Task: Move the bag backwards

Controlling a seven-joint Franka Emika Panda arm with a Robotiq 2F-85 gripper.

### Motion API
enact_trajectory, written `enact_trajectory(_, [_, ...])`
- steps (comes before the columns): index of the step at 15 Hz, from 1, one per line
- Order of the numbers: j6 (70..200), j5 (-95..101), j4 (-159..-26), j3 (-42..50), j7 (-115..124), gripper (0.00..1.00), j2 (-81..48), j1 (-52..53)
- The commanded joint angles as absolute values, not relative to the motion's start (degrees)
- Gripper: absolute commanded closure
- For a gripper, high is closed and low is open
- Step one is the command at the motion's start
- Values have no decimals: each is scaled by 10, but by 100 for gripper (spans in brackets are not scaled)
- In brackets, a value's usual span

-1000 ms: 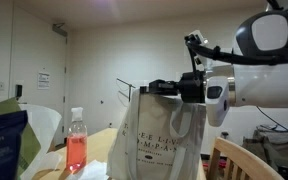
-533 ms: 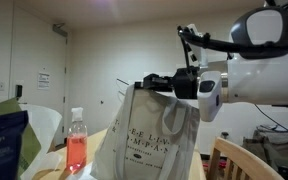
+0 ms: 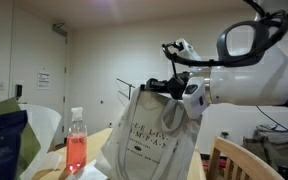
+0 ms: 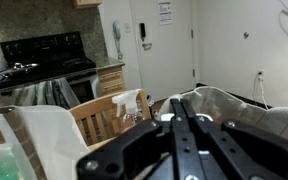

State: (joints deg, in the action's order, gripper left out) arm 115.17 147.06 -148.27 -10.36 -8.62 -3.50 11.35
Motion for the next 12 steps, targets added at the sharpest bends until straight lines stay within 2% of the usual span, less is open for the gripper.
enact_trajectory(1, [1134,1450,-1467,-97,-87,99,-48,103])
enact_trajectory(9, [1121,1448,-1467,-100,-80,99,-51,106])
enact_trajectory(10, [1137,1470,-1465,-101,-56,75,-51,106])
enact_trajectory(12, [1138,1499,-1472,-108,-18,66,-53,110])
